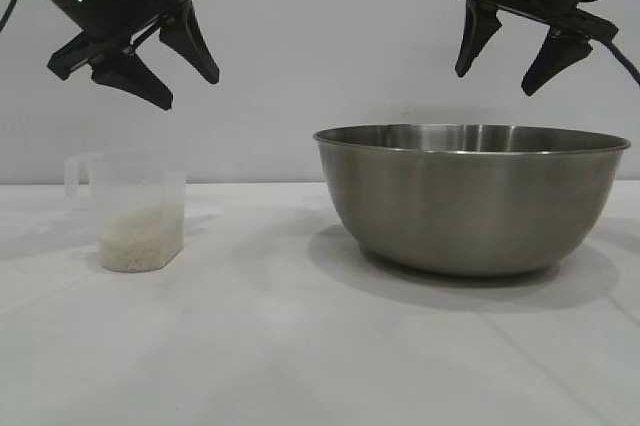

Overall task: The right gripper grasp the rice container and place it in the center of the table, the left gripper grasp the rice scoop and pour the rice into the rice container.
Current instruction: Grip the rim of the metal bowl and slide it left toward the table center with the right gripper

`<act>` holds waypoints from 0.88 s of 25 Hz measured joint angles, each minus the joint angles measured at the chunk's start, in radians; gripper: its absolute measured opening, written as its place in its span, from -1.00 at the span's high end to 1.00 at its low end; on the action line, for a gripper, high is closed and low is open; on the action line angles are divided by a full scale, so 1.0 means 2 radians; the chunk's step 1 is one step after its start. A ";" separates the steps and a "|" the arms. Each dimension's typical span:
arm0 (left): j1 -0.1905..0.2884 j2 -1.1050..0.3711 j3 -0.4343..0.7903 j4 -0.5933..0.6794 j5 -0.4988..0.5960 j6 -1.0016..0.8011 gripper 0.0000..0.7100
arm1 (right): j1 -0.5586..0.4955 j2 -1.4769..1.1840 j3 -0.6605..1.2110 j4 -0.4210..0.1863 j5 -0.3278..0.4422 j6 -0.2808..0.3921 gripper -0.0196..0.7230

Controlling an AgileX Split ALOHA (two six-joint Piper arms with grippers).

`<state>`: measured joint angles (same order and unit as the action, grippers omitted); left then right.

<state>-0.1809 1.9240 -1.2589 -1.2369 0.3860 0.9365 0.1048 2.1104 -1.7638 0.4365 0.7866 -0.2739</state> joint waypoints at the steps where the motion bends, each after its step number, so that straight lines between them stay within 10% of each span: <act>1: 0.000 0.000 0.000 0.000 0.000 0.000 -0.12 | 0.000 0.000 0.000 0.000 0.000 0.000 -0.56; 15: 0.000 0.000 -0.001 0.000 0.000 0.001 -0.12 | 0.000 0.000 0.000 0.000 0.008 -0.001 -0.56; 22: 0.000 0.000 -0.001 0.000 0.000 0.001 -0.12 | 0.000 0.001 -0.045 -0.032 0.106 0.005 -0.56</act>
<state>-0.1809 1.9240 -1.2605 -1.2369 0.3860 0.9393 0.1048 2.1124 -1.8530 0.3715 0.9990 -0.2635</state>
